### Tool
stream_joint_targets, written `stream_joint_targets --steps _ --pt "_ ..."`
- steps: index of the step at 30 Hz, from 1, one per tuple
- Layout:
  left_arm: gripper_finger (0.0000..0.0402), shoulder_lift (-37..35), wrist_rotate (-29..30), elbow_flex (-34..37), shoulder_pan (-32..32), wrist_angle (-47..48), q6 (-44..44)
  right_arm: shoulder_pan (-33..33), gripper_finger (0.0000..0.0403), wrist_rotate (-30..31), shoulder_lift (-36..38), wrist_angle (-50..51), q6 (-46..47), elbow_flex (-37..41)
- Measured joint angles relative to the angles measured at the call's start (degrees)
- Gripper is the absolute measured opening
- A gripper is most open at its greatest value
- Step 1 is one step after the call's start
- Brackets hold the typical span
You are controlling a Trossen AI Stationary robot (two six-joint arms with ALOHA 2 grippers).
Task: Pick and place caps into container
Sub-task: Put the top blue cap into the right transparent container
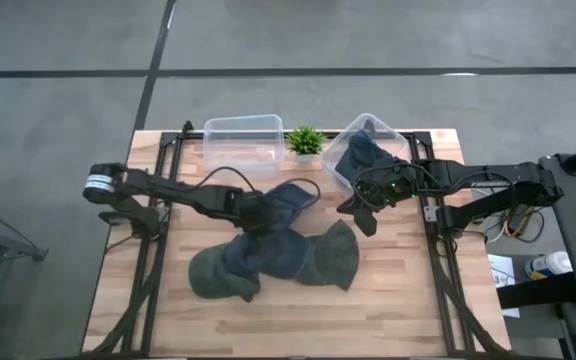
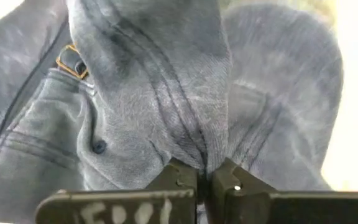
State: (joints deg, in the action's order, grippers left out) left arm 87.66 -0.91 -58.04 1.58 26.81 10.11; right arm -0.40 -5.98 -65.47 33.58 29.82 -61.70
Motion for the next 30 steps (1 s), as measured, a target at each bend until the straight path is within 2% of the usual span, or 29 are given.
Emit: stream_joint_targets --steps 9,18,30 --pt "0.0002 -4.9 0.1 0.0 0.0 -0.2 3.8 0.0 0.0013 -0.3 0.0 0.0 -0.2 0.0" --pt "0.0010 -2.4 -0.6 0.2 0.0 -0.2 3.8 0.0 0.0013 -0.4 0.0 0.0 -0.3 0.0" --pt "0.0017 -1.5 -6.1 0.2 0.0 -0.4 6.1 0.0 0.0013 -0.5 0.0 0.0 -0.2 0.0"
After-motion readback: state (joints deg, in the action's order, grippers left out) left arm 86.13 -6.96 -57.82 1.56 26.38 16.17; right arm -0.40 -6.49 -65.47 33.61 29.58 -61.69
